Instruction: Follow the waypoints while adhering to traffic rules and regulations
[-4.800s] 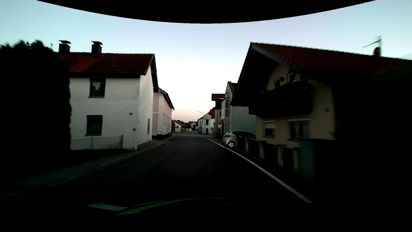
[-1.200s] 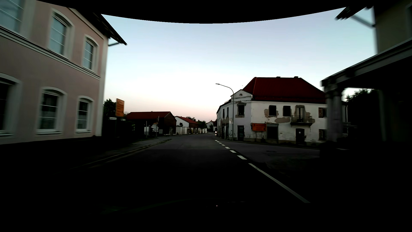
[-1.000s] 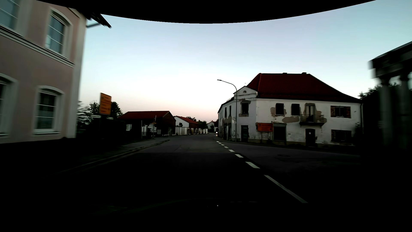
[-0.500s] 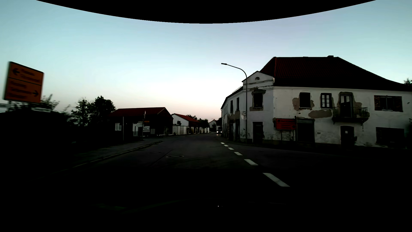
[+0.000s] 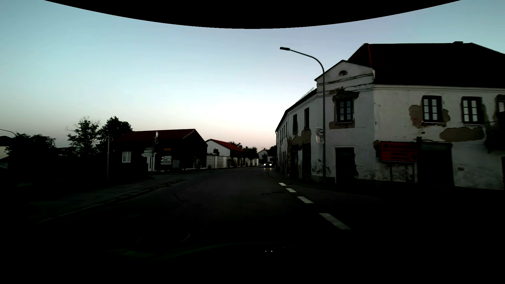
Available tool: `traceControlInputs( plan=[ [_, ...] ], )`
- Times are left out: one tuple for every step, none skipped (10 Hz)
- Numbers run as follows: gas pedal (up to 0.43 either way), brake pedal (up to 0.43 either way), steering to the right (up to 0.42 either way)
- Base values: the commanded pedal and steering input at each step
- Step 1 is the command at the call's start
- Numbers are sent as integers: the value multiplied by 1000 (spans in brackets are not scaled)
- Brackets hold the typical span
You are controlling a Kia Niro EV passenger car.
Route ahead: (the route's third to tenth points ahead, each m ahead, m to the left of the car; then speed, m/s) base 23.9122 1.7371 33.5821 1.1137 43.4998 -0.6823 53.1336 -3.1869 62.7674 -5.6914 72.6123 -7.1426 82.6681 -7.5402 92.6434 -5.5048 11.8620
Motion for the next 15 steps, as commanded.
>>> traceControlInputs(
  plan=[
    [59, 0, -3],
    [59, 0, -3],
    [59, 0, -3],
    [59, 0, -2],
    [59, 0, 1],
    [59, 0, 2],
    [59, 0, 1],
    [59, 0, 2],
    [59, 0, 2],
    [59, 0, 2],
    [59, 0, 3],
    [59, 0, 3],
    [59, 0, 3],
    [47, 0, 3],
    [47, 0, 4]
  ],
)
